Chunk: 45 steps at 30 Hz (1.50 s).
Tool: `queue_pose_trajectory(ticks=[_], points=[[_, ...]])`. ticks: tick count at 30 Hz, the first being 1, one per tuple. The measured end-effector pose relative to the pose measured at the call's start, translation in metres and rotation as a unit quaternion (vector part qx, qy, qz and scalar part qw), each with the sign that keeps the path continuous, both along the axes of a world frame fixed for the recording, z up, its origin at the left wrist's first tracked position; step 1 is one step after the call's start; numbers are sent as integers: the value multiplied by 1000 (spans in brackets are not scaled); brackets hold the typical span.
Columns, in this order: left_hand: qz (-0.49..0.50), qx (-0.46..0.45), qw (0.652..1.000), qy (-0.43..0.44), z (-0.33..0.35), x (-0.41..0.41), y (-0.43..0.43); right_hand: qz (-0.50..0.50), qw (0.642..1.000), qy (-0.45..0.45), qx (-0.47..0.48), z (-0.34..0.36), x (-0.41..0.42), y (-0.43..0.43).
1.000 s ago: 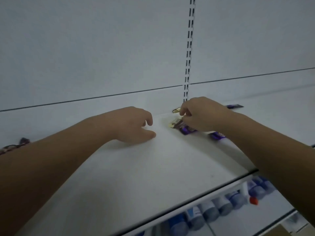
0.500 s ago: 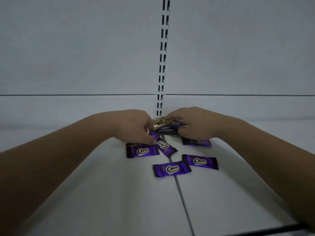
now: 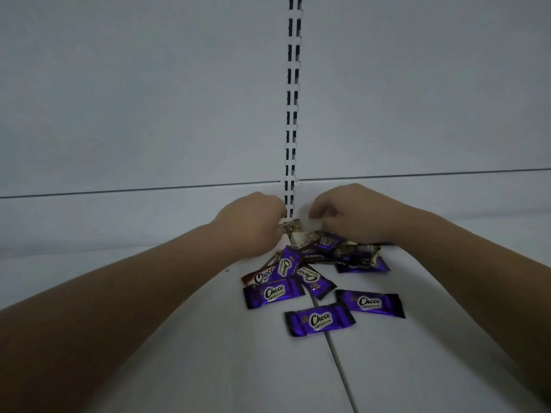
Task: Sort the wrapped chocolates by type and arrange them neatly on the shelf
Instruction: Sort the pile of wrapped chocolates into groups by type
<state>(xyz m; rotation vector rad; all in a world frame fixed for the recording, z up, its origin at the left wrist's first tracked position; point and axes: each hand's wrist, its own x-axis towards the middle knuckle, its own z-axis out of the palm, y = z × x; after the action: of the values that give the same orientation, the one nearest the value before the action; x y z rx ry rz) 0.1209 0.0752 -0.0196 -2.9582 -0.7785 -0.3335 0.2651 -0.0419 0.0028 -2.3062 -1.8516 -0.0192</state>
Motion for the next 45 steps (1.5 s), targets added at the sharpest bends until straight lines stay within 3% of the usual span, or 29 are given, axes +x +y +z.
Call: queue_pose_trajectory(ticks=[7, 12, 28, 34, 36, 40, 43, 45], points=[[14, 163, 986, 9, -8, 20, 0, -12, 999, -37, -12, -7, 2, 2], [43, 183, 982, 15, -11, 27, -3, 0, 998, -53, -23, -8, 6, 6], [72, 123, 989, 47, -12, 35, -9, 37, 997, -46, -49, -14, 21, 13], [27, 157, 986, -58, 5, 26, -11, 41, 998, -31, 24, 0, 24, 6], [8, 131, 986, -102, 17, 18, -14, 42, 997, -17, 59, 5, 26, 4], [7, -84, 985, -151, 25, 0, -20, 48, 996, 29, 69, 10, 27, 0], [23, -169, 981, -86, 25, -9, -22, 44, 996, 78, 30, 12, 23, -3], [40, -208, 975, -63, 23, -13, -23, 39, 997, 66, 6, 14, 23, -6]])
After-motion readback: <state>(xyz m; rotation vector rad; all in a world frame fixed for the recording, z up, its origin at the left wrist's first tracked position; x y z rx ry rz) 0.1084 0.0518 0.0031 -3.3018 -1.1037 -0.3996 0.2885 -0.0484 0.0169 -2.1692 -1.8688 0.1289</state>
